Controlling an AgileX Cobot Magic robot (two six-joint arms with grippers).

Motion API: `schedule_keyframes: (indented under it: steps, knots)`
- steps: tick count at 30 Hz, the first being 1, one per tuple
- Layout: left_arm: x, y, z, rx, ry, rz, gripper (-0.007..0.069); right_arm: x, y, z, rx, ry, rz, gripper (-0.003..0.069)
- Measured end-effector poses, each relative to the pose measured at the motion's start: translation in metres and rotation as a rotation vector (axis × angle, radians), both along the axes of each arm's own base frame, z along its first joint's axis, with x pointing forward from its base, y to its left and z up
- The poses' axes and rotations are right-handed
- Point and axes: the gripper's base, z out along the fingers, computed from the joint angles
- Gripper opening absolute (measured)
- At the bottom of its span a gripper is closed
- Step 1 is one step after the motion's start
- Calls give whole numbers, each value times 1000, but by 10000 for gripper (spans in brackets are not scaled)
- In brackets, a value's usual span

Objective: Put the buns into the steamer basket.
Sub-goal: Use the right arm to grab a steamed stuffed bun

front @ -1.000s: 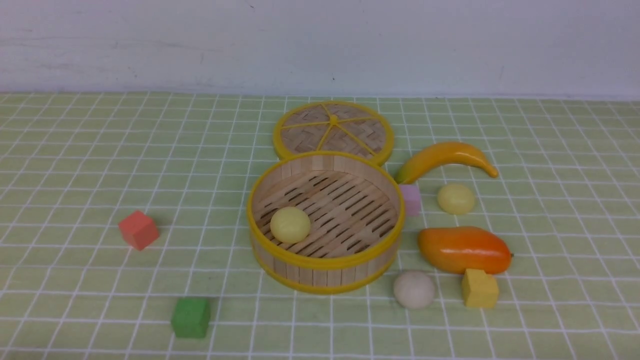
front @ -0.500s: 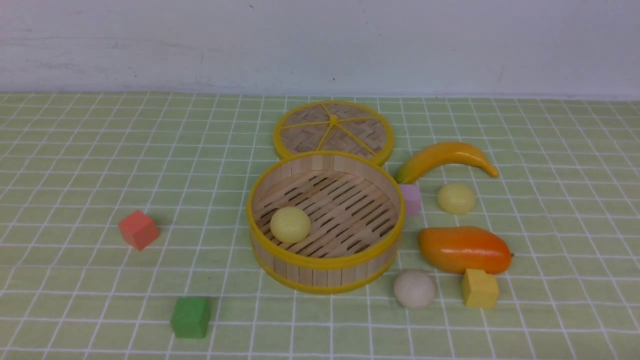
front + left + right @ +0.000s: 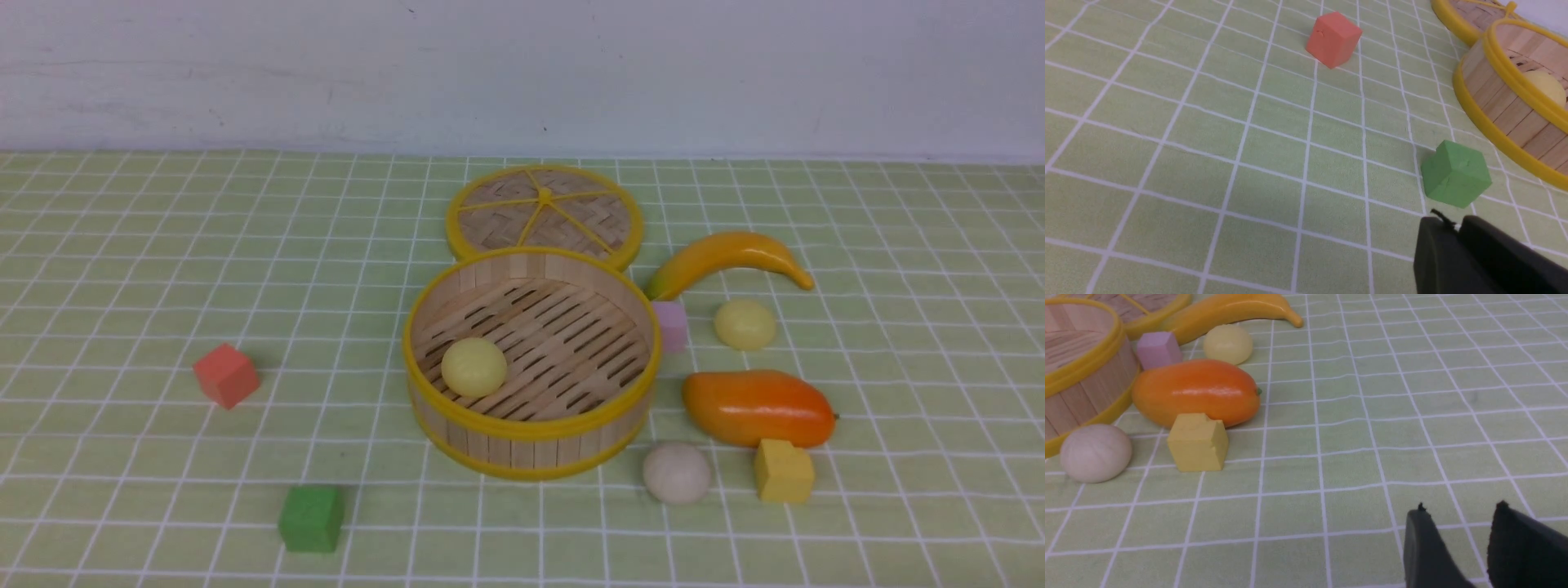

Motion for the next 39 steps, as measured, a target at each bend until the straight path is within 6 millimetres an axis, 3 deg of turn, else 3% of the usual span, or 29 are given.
schedule_keyframes:
  steps: [6, 11, 20, 23, 24, 26, 28, 32, 35, 39]
  knots:
    - [0, 0, 0, 0, 0, 0, 73, 2, 0, 3, -6, -60, 2, 239]
    - [0, 0, 0, 0, 0, 0, 74, 4, 1, 30, 177, -361, -9, 239]
    - [0, 0, 0, 0, 0, 0, 81, -2, 0, 66, 220, -626, -4, 239]
    - [0, 0, 0, 0, 0, 0, 83, -10, 1, 101, 233, -648, 8, 239]
    - [0, 0, 0, 0, 0, 0, 85, -12, 1, 125, 237, -627, 13, 239]
    - [0, 0, 0, 0, 0, 0, 86, -10, 2, 149, 240, -573, 15, 239]
    - [0, 0, 0, 0, 0, 0, 90, 0, 3, 179, 246, -484, 14, 239]
    - [0, 0, 0, 0, 0, 0, 92, 28, 3, 201, 250, -300, 4, 239]
    - [0, 0, 0, 0, 0, 0, 94, 86, 2, 185, 246, -10, -20, 239]
    - [0, 0, 0, 0, 0, 0, 99, 139, 2, 148, 193, 216, -11, 239]
